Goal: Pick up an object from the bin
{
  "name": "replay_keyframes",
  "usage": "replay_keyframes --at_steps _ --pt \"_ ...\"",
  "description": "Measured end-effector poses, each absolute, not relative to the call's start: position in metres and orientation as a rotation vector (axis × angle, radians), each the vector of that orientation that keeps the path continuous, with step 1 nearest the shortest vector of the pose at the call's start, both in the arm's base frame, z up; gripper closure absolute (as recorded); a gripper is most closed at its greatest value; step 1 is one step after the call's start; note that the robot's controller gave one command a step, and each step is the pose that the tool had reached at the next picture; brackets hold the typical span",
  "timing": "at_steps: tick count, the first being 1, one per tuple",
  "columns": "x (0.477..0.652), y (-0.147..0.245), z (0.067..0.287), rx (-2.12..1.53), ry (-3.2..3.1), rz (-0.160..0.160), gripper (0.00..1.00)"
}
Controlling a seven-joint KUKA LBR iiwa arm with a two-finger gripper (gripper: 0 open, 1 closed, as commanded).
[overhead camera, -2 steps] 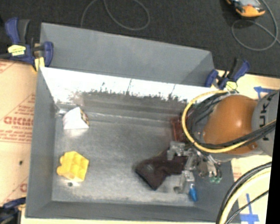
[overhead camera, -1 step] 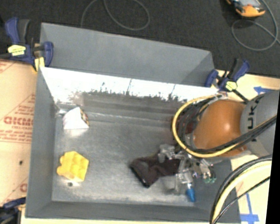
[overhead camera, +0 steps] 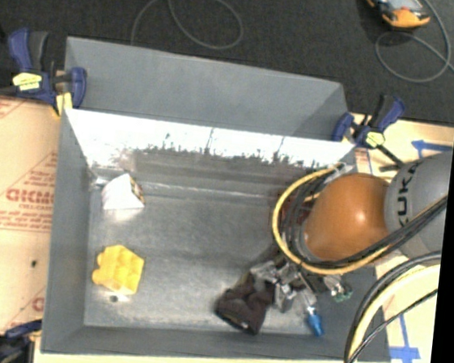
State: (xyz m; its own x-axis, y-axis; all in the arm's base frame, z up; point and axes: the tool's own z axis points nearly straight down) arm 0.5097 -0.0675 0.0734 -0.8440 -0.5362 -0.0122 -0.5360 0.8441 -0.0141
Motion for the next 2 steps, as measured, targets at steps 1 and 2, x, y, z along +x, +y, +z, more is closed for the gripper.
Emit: replay_keyframes --at_steps 1,2 --pt "0.51 -0.067 0.073 -0.873 3.002 -0.016 1.0" --pt "0.504 -0.067 0.191 -0.916 2.986 -0.016 1.0"
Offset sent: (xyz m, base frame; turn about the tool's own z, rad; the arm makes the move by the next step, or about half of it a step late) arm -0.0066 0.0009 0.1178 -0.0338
